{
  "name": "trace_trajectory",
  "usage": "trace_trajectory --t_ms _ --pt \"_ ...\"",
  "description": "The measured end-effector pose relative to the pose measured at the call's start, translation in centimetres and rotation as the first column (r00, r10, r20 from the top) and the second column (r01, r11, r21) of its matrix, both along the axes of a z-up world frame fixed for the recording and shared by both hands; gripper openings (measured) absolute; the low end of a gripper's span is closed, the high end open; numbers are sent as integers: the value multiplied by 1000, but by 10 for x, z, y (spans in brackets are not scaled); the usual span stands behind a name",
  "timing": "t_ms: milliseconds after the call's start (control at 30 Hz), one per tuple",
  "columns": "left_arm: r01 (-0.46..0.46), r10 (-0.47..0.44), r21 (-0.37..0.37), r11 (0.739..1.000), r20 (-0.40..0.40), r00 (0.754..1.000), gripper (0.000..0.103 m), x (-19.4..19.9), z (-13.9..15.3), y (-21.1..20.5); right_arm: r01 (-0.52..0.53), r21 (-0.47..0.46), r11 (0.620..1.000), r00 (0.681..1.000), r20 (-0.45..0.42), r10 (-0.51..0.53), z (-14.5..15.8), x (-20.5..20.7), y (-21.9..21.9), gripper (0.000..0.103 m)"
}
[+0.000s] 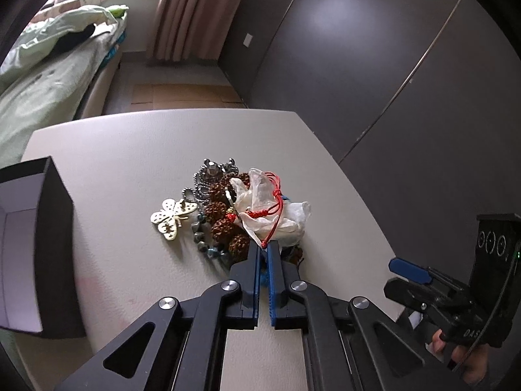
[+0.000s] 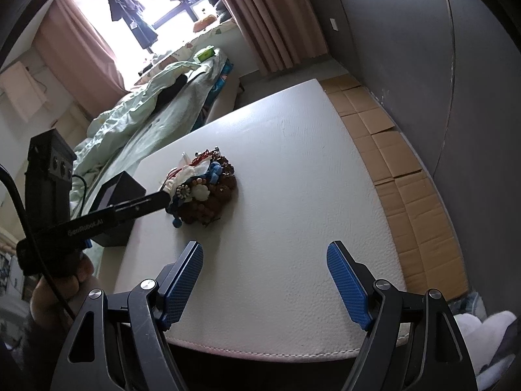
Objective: Organize jewelry
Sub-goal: 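Close the left tool on the white bag with red string, then carry the white bag into the black box with left tool while right grasps blue beaded bracelet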
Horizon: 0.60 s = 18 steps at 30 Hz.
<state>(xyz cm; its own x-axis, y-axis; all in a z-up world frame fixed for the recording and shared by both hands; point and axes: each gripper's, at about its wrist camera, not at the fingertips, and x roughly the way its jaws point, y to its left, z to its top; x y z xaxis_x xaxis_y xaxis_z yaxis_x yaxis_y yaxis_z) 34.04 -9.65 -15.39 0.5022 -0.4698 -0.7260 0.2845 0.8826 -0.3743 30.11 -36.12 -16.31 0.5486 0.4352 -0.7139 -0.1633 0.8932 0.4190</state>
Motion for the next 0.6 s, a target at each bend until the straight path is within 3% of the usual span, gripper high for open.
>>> trace_trajectory --t_ms 600 --pt "-74 79 -41 996 127 989 3 -33 61 46 -75 39 996 996 47 73 18 10 38 79"
